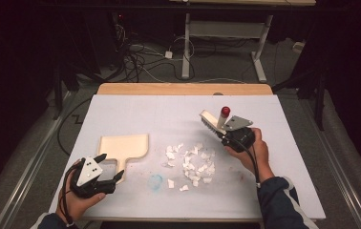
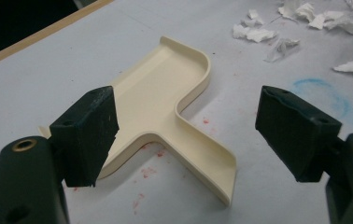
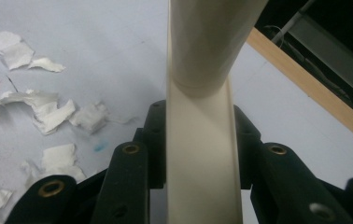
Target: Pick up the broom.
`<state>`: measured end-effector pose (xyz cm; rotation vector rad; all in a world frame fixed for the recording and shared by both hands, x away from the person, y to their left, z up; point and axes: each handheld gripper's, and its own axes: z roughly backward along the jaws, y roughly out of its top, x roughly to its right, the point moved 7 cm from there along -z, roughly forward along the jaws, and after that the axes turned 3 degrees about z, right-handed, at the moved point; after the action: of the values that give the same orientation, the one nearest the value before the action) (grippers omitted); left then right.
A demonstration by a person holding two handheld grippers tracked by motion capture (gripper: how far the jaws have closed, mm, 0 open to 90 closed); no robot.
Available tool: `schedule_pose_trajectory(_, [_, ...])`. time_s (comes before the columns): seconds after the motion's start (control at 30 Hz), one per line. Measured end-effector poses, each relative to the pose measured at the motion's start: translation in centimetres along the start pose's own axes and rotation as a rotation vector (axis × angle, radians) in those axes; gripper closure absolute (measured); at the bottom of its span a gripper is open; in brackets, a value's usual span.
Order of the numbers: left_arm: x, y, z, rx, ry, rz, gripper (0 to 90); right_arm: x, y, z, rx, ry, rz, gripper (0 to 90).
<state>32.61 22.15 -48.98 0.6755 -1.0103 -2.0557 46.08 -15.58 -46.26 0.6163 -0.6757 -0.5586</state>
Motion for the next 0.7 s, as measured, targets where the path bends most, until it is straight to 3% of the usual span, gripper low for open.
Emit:
schedule_pose_trajectory(0.17, [0.0,-0.3,-0.2,-0.015,-0.012,-0.013,20.6,-1.3,0.2,-0.8,-0.02,0.016,0.039,66.9])
schedule_pose_trajectory(0.4, [0.2,-0.1,-0.1,-0.004,-0.013,-0.008,20.9,-2.0,0.0,-0.8,-0.009,0.054,0.021,66.8])
schedule_pose_trajectory(0.53, [0.2,0.0,-0.4,-0.009,-0.016,0.001,21.0,-2.3,0.0,-0.9,-0.006,0.073,0.028,66.9])
schedule_pose_trajectory(0.7, [0.4,0.0,-0.7,-0.019,-0.017,-0.016,21.1,-2.9,0.0,-1.0,-0.005,0.1,0.045,66.8])
